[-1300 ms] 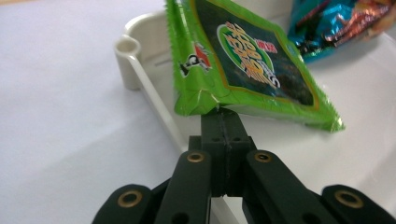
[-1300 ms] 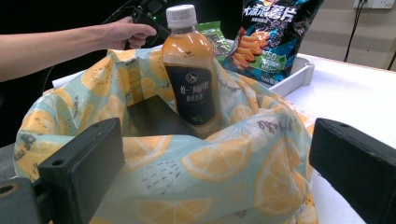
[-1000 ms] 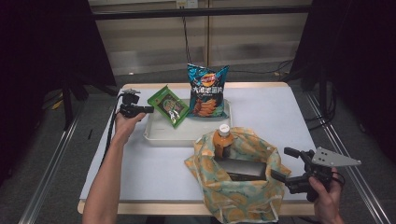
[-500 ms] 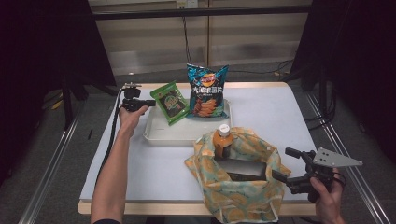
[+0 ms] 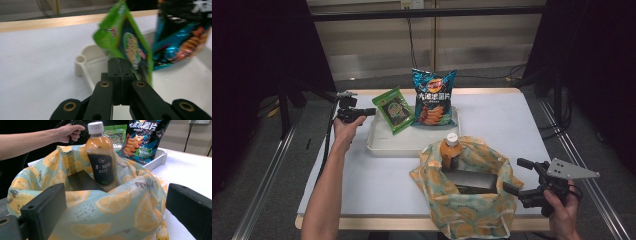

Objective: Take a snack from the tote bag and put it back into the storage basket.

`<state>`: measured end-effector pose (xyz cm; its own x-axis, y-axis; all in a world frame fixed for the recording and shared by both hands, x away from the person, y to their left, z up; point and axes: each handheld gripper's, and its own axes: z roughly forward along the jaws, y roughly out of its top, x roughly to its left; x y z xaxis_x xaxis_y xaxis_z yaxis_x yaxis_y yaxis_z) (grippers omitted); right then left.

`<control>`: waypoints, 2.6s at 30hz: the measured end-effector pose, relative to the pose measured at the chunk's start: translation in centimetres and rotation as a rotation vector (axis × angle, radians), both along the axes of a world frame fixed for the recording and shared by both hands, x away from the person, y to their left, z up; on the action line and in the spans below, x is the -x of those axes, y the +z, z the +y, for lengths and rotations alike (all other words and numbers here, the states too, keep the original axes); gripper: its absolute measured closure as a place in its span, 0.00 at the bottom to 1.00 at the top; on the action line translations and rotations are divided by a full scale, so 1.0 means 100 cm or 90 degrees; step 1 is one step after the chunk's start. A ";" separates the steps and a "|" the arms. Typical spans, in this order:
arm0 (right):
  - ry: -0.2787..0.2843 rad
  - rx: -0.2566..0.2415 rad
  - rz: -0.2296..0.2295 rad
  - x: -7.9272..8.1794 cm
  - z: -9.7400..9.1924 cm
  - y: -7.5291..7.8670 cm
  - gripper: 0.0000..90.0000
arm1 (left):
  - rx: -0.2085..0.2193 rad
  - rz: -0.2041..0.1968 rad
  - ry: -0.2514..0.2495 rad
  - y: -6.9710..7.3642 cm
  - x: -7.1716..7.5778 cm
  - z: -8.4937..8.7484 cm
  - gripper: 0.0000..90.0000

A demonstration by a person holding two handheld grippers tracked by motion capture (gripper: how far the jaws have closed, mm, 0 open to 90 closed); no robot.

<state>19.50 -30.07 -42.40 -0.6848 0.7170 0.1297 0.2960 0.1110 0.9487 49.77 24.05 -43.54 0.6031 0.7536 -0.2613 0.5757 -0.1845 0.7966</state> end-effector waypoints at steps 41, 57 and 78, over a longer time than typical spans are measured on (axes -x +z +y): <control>-0.004 -0.001 0.004 0.000 -0.001 0.001 0.03 | -0.163 0.092 -0.169 -0.021 0.006 -0.090 1.00; -0.005 -0.005 0.004 0.000 -0.003 0.001 0.03 | -0.209 0.115 -0.100 -0.029 -0.009 -0.081 1.00; -0.005 -0.006 0.001 -0.001 -0.004 0.001 0.03 | -0.194 0.110 -0.037 -0.033 -0.026 -0.063 0.97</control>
